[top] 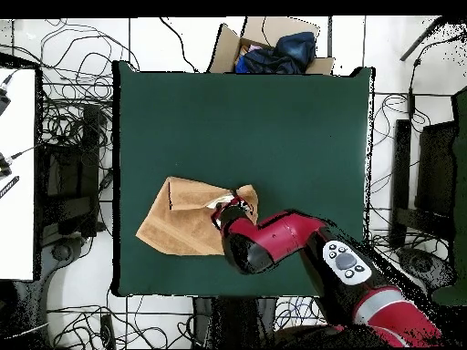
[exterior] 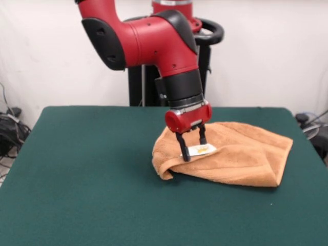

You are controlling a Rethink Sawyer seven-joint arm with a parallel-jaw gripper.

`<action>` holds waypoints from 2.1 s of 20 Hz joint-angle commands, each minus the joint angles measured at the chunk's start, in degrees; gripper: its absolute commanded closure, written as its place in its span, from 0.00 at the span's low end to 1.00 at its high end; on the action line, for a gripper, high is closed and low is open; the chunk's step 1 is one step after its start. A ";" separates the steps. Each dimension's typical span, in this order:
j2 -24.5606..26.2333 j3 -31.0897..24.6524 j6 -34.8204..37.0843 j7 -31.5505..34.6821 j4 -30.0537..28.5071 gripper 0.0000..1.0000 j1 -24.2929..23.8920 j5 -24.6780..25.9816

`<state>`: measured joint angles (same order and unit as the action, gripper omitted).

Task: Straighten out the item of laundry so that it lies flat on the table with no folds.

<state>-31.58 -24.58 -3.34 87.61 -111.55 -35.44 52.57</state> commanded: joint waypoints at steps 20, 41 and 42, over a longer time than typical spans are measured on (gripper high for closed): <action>-6.80 13.93 -24.68 4.15 3.50 0.00 13.17 -8.44; -7.50 17.61 -19.17 5.43 4.90 0.00 16.77 -8.04; -7.54 17.73 -19.32 5.46 4.98 0.00 16.94 -8.30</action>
<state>-38.07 -7.62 -28.10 87.61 -111.43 -20.31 45.19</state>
